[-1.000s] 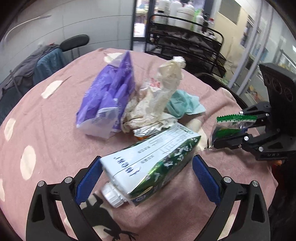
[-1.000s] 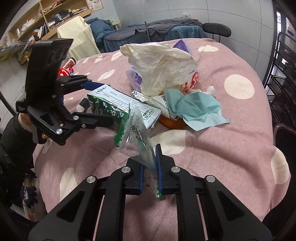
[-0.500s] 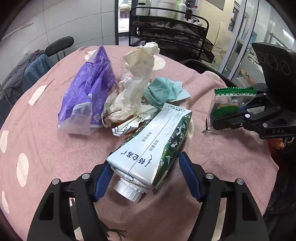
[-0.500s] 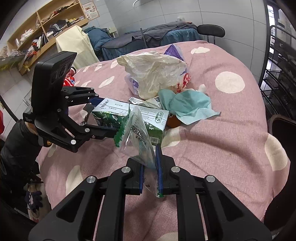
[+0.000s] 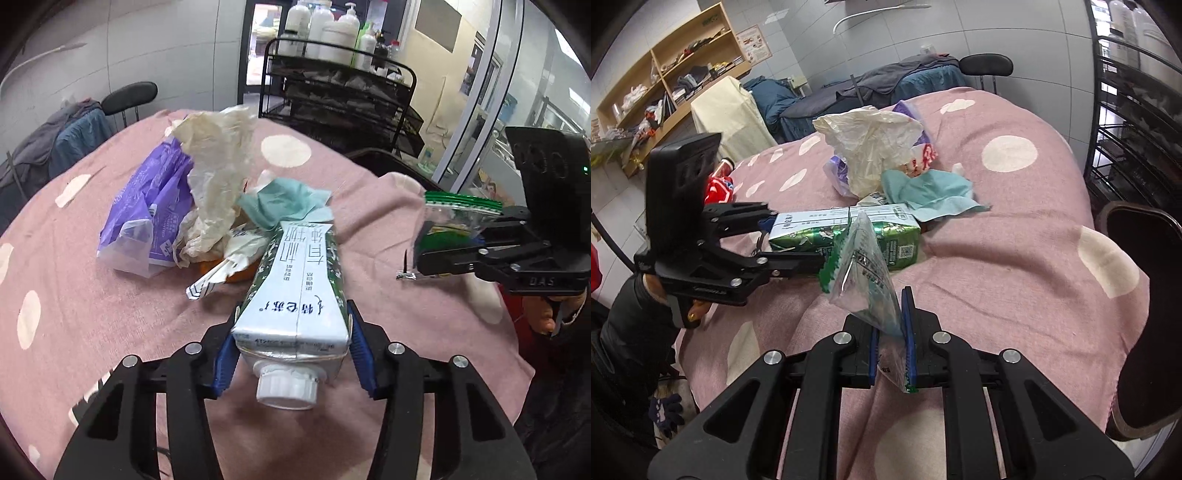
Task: Collect trash
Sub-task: 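Grasp the green milk carton with the left tool while the right tool holds the bag, then carry both items over the black bin and open the right tool to drop the bag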
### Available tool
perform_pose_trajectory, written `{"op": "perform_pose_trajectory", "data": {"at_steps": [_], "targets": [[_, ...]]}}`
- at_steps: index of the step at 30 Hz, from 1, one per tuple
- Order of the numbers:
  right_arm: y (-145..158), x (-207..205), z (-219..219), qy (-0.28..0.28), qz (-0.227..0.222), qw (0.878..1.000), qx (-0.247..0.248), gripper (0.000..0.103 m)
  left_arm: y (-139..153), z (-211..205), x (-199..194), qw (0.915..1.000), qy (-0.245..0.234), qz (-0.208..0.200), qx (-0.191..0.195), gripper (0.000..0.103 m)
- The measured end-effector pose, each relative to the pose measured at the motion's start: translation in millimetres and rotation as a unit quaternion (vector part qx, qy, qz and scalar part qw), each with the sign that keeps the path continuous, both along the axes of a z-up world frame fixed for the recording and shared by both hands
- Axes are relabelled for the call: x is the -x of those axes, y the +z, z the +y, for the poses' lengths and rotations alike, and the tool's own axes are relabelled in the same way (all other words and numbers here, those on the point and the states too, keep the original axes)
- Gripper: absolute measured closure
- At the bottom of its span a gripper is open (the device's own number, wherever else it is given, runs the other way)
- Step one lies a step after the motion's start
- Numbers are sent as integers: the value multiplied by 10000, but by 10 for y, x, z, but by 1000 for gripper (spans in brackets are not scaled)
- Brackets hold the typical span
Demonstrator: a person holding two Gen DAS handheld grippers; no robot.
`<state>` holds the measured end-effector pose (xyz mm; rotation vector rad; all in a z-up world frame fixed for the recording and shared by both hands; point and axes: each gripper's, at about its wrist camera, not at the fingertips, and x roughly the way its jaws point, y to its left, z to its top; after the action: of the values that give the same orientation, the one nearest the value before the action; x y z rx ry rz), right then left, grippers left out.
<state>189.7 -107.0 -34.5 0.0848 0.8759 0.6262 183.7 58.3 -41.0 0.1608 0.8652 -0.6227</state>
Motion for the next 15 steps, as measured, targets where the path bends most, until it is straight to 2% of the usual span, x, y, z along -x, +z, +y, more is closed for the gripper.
{"op": "perform_pose_trajectory", "data": {"at_steps": [3,10,15], "targets": [[5,42,-83,-83,-24,9999,-79,90,38,-86,116,9997,88,-231,-51,52],[72,193,-362,-394,-248,9988,-173,90,223,-270,317,9970,139,-463,608,52],[157,290,-649,-754,-459,9958,-233,90,294,-457,380,9941,184,-694,810,52]]}}
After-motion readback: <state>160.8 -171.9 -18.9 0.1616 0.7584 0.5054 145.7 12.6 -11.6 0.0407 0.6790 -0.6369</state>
